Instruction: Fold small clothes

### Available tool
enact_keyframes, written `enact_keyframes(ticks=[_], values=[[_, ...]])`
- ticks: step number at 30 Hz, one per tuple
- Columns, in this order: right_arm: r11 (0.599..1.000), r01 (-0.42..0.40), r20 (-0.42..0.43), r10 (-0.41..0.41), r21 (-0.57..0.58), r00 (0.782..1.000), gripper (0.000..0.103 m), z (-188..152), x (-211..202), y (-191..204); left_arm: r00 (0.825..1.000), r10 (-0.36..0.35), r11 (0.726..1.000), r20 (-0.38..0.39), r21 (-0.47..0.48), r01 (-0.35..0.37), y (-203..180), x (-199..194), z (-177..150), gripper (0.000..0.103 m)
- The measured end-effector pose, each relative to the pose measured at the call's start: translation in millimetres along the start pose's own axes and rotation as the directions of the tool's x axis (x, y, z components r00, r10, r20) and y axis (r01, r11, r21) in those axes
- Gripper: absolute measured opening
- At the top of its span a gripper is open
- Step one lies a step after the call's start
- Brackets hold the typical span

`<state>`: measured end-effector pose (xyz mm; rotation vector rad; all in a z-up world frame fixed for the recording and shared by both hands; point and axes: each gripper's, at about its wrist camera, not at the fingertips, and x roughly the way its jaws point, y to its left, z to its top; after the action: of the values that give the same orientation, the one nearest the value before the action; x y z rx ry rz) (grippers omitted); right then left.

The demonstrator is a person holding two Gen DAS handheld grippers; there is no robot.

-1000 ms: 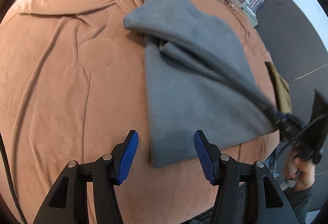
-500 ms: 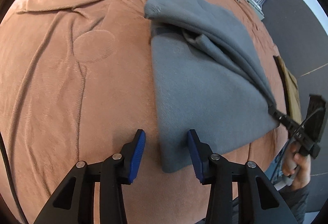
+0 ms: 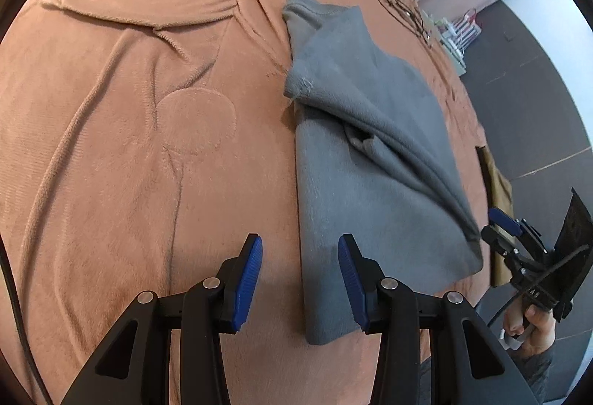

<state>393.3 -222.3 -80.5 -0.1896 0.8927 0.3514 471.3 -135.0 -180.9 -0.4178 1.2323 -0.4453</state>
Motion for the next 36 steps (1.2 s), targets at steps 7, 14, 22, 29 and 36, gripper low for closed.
enact_keyframes(ticks=[7,14,22,29,36], values=[[0.988,-0.047,-0.032,0.043,-0.144,0.999,0.053,36,28,47,0.999,-0.038,0.999,0.036,-0.036,0.039,25,-20,8,0.045],[0.963,-0.068,-0.070,0.052,-0.259,0.996,0.053,61,65,82,0.996,-0.047,0.996,0.076,-0.072,0.052,53,-41,16,0.045],[0.944,-0.062,-0.086,0.036,-0.325,0.996,0.018,86,112,100,0.996,-0.031,0.994,0.089,-0.101,0.040,73,-52,19,0.045],[0.963,-0.042,0.001,0.044,-0.266,0.999,0.006,97,81,72,0.995,-0.036,0.994,0.090,-0.096,0.045,66,-48,28,0.045],[0.991,-0.007,0.076,0.018,-0.137,0.997,0.006,109,57,17,0.997,-0.039,0.998,0.067,-0.053,0.042,44,-39,44,0.045]])
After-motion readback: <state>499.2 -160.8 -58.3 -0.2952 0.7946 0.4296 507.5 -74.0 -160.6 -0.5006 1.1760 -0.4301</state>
